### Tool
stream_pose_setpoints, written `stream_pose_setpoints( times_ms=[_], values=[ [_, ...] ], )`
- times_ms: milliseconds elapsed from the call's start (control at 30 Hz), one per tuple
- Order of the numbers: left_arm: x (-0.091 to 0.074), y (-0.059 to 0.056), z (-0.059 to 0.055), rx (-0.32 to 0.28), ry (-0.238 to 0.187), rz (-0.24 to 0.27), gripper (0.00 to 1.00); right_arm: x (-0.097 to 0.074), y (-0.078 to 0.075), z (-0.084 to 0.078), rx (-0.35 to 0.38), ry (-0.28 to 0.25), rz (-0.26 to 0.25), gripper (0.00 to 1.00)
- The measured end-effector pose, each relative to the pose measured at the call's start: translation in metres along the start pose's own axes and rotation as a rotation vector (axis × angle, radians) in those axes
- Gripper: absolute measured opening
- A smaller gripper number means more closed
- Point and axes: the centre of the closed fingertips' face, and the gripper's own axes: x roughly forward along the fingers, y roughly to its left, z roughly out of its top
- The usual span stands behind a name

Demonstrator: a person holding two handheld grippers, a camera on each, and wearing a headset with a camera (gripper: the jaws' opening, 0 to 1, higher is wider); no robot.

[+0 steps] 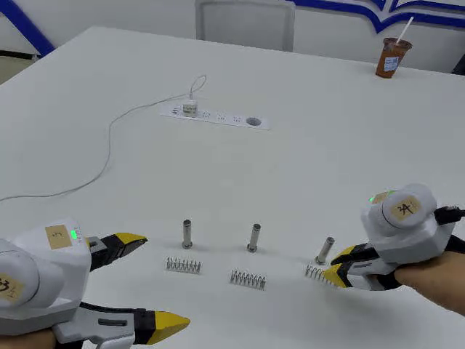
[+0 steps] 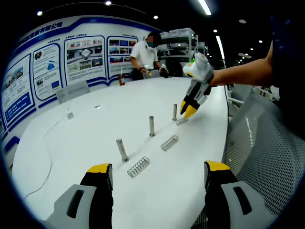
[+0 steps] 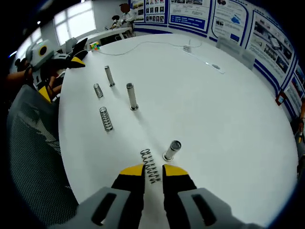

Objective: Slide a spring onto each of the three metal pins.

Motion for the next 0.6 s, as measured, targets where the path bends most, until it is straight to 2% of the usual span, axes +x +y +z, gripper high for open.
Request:
stream_pose_setpoints(
  times_ms=[167,467,600],
  values=[
    [0.001,-0.001,0.0,0.002,0.003,-0.003,0.8,0.005,0.004,-0.002,-0.082,0.038,0.029,0.15],
    [0.0,-0.002,-0.003,-0.004,0.009,-0.003,0.79,0.013,0.01,-0.008,-0.183,0.103,0.083,0.15],
    [0.0,-0.004,-0.004,-0.004,0.012,-0.007,0.79,0.016,0.008,-0.01,-0.225,0.129,0.086,0.14]
  ],
)
